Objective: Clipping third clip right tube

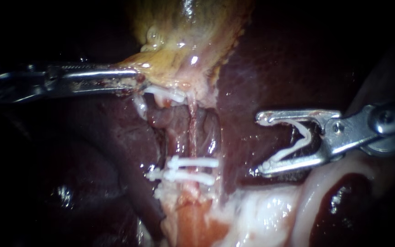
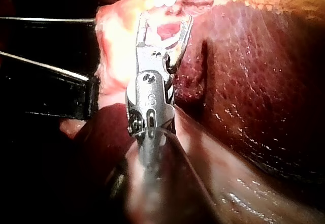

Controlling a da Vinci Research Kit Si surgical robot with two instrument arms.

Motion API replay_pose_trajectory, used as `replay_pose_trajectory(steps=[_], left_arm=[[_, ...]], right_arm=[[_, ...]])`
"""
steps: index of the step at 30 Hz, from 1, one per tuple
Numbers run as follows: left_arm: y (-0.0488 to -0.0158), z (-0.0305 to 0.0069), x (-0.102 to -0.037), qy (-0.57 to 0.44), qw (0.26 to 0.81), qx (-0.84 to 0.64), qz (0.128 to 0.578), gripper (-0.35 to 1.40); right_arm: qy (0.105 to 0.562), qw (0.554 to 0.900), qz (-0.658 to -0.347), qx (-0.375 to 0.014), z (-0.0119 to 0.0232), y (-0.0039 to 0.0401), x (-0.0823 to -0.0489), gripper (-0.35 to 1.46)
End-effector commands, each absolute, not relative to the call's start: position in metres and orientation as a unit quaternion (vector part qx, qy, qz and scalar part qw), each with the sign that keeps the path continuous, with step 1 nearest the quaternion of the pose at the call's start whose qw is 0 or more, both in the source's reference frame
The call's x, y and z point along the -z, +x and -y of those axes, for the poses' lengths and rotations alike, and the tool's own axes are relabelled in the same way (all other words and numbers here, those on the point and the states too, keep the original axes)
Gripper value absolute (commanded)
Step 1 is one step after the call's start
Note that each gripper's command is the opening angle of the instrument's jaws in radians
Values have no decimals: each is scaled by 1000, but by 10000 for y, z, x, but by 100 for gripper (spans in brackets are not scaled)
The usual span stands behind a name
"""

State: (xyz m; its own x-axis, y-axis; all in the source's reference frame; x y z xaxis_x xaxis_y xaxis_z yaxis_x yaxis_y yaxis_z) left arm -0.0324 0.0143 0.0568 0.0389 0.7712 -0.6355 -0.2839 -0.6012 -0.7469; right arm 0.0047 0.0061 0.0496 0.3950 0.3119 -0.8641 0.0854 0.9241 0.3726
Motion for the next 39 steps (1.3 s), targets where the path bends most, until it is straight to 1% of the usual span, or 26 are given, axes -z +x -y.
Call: replay_pose_trajectory(steps=[1,5,9,15,21,22,26,31,34,39], left_arm=[[-323,-143,-567,-601,398,-663,203,-35],[-315,-149,-560,-601,397,-662,207,-35],[-292,-167,-545,-597,406,-658,212,-35],[-262,-185,-526,-607,410,-652,197,-35],[-260,-183,-525,-607,410,-652,196,-35],[-261,-183,-525,-607,411,-652,196,-35],[-261,-181,-522,-606,411,-652,195,-35],[-263,-180,-521,-606,412,-652,194,-35],[-263,-179,-522,-606,412,-652,194,-35],[-264,-179,-521,-606,412,-652,194,-35]], right_arm=[[182,815,-545,-70,-60,47,-496,50],[182,815,-545,-70,-60,47,-496,50],[182,815,-545,-70,-60,47,-496,50],[182,815,-545,-70,-61,48,-496,50],[181,816,-544,-76,-63,61,-497,50],[184,816,-543,-82,-64,65,-499,49],[207,811,-531,-133,-72,88,-509,49],[229,803,-520,-179,-84,117,-526,50],[264,790,-509,-216,-92,137,-534,50],[313,773,-496,-241,-99,171,-545,49]])
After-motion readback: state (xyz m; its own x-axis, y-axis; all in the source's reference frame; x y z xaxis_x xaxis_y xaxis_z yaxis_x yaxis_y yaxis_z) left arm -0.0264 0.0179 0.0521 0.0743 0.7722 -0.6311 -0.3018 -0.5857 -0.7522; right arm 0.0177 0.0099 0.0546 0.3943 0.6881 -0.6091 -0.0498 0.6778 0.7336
